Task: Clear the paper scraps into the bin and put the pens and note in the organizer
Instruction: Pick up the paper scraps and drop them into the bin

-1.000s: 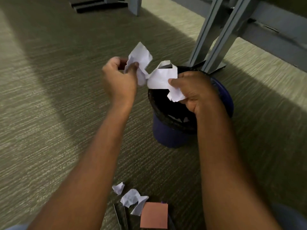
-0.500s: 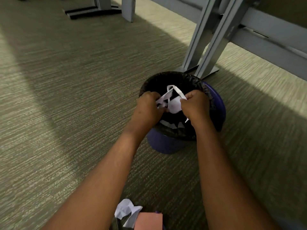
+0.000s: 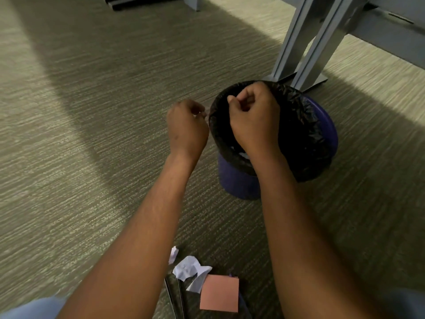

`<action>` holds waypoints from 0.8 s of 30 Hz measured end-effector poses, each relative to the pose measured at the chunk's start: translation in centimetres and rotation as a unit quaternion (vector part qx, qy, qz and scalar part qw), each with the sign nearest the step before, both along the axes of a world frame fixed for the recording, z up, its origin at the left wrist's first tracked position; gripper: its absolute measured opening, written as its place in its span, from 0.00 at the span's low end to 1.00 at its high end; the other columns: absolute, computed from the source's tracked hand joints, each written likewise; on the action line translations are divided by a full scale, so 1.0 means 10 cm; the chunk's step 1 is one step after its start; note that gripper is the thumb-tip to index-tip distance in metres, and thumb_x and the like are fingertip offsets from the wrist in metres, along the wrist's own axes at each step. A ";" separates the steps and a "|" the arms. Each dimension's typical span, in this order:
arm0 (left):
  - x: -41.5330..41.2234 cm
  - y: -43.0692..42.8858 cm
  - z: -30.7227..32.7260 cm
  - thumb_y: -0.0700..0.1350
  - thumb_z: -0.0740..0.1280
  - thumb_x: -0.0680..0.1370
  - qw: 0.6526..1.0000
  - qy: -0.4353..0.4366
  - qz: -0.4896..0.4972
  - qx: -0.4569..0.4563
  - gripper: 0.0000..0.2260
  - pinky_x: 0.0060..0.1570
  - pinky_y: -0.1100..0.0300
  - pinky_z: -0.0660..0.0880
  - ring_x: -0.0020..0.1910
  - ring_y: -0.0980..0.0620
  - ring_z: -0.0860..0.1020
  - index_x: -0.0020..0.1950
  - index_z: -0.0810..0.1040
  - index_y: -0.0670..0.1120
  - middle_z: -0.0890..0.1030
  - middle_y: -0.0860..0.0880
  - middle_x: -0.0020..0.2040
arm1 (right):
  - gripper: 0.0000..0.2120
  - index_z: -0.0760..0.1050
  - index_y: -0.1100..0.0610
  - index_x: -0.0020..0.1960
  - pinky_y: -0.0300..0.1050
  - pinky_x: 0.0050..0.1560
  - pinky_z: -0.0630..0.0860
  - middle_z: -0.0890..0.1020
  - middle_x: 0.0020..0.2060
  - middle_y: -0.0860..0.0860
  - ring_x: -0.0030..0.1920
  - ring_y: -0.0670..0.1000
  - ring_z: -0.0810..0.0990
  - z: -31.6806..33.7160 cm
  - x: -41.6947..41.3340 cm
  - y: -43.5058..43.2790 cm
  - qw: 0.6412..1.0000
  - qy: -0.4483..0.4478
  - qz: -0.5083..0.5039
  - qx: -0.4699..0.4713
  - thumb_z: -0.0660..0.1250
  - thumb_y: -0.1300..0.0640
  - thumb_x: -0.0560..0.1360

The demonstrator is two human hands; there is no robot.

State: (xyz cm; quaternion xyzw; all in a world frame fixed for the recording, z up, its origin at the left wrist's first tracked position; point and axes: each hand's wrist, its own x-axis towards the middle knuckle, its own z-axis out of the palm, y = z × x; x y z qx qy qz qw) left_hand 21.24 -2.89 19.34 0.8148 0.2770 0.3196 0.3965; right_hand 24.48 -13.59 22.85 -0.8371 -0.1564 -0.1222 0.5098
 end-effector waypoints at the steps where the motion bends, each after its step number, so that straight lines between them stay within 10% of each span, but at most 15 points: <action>1: -0.03 0.04 -0.04 0.35 0.65 0.73 1.000 0.011 0.014 0.000 0.08 0.42 0.65 0.68 0.44 0.53 0.78 0.47 0.82 0.41 0.84 0.45 0.46 | 0.09 0.70 0.55 0.41 0.28 0.31 0.69 0.77 0.35 0.48 0.34 0.44 0.76 -0.03 -0.08 0.06 1.000 -0.010 0.017 0.000 0.69 0.57 0.74; 8: -0.26 0.38 -0.52 0.38 0.64 0.75 0.952 0.304 -0.017 -0.017 0.13 0.28 0.58 0.70 0.30 0.46 0.75 0.30 0.72 0.43 0.75 0.46 0.29 | 0.08 0.70 0.59 0.40 0.45 0.36 0.71 0.77 0.36 0.53 0.37 0.53 0.77 -0.65 -0.48 0.36 0.992 0.016 0.104 -0.065 0.69 0.60 0.73; 13: -0.54 0.35 -0.91 0.41 0.67 0.76 0.861 0.492 -0.126 -0.021 0.11 0.35 0.57 0.73 0.33 0.47 0.78 0.34 0.74 0.38 0.83 0.39 0.50 | 0.08 0.68 0.55 0.41 0.44 0.37 0.67 0.79 0.41 0.55 0.40 0.54 0.76 -1.28 -0.61 0.29 0.959 0.171 0.109 -0.196 0.67 0.61 0.73; 17: -0.81 0.26 -1.17 0.39 0.71 0.73 0.811 0.558 -0.170 -0.047 0.14 0.48 0.53 0.79 0.52 0.42 0.81 0.55 0.77 0.35 0.80 0.39 0.57 | 0.11 0.73 0.59 0.58 0.49 0.51 0.75 0.80 0.57 0.58 0.57 0.59 0.79 -1.75 -0.77 0.18 0.891 0.249 0.111 -0.364 0.64 0.61 0.76; 24: -1.26 0.16 -1.51 0.40 0.72 0.72 0.740 0.636 -0.208 -0.074 0.19 0.56 0.50 0.78 0.57 0.40 0.80 0.60 0.74 0.33 0.79 0.38 0.59 | 0.16 0.72 0.64 0.65 0.50 0.65 0.70 0.73 0.67 0.61 0.66 0.60 0.73 -2.24 -1.12 0.00 0.742 0.370 0.177 -0.531 0.58 0.58 0.81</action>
